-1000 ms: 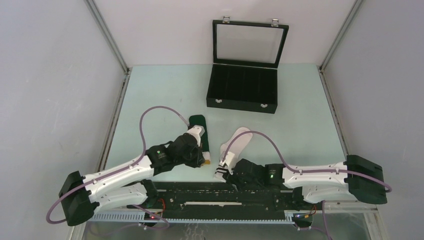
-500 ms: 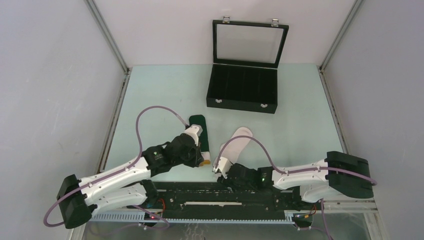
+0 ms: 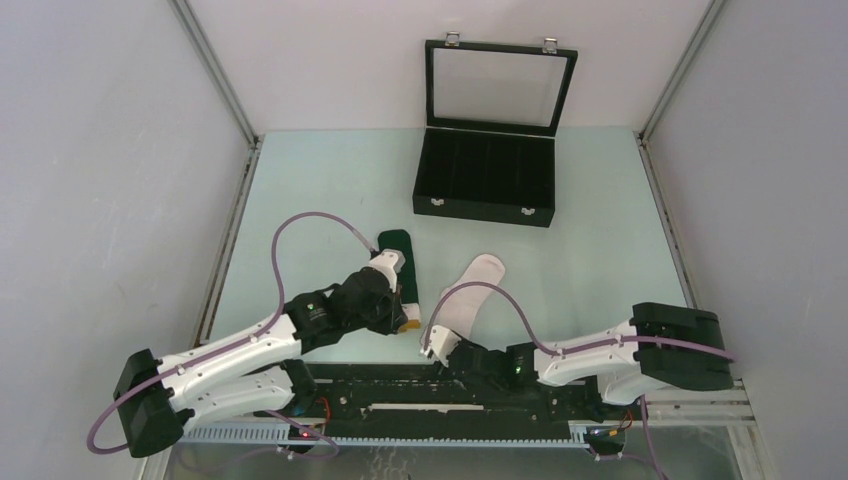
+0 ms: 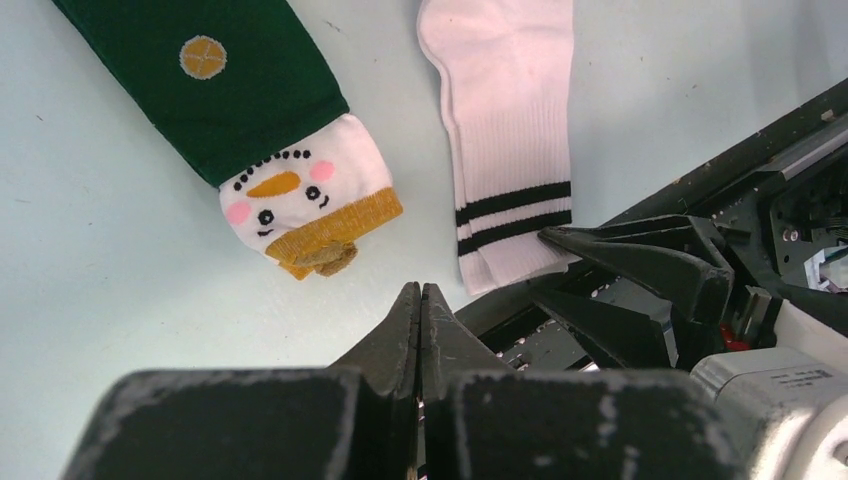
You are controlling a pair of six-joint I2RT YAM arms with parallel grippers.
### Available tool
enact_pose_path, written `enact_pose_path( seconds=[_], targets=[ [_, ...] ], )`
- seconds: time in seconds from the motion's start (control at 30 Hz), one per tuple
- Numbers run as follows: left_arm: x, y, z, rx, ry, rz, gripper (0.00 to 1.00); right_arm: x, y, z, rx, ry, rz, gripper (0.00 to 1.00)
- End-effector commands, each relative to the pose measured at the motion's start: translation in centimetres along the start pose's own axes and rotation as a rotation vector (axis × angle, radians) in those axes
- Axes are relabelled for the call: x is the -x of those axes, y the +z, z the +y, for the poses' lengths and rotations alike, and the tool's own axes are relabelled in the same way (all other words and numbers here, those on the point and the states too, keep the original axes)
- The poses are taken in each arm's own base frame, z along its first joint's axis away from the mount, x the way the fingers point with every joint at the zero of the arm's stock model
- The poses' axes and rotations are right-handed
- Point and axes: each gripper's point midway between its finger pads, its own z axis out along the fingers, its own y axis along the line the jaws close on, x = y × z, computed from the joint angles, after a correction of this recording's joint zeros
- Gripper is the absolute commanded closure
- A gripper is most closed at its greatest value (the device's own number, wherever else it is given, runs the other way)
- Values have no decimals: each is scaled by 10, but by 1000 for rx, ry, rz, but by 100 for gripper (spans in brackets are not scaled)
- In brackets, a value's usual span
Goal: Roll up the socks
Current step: Roll a pair of socks at the center of the board.
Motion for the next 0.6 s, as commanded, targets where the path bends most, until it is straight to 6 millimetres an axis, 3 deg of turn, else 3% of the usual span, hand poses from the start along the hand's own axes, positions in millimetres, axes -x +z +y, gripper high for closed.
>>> enact_pose_path(
  seconds=[0.0, 0.23, 0.47, 0.57],
  targets=[
    [1, 1, 1, -5, 0, -28, 100, -1, 3, -1, -57, -11, 22, 52],
    [0, 2, 1, -12, -4, -28, 100, -6, 5, -1, -104, -48, 57, 69],
    [2, 1, -1, -20, -7, -36, 100, -2, 2, 2, -94, -52, 50, 97],
    [4, 0, -3, -24, -5, -40, 100, 6, -2, 4, -62, -44, 35, 100]
  ],
)
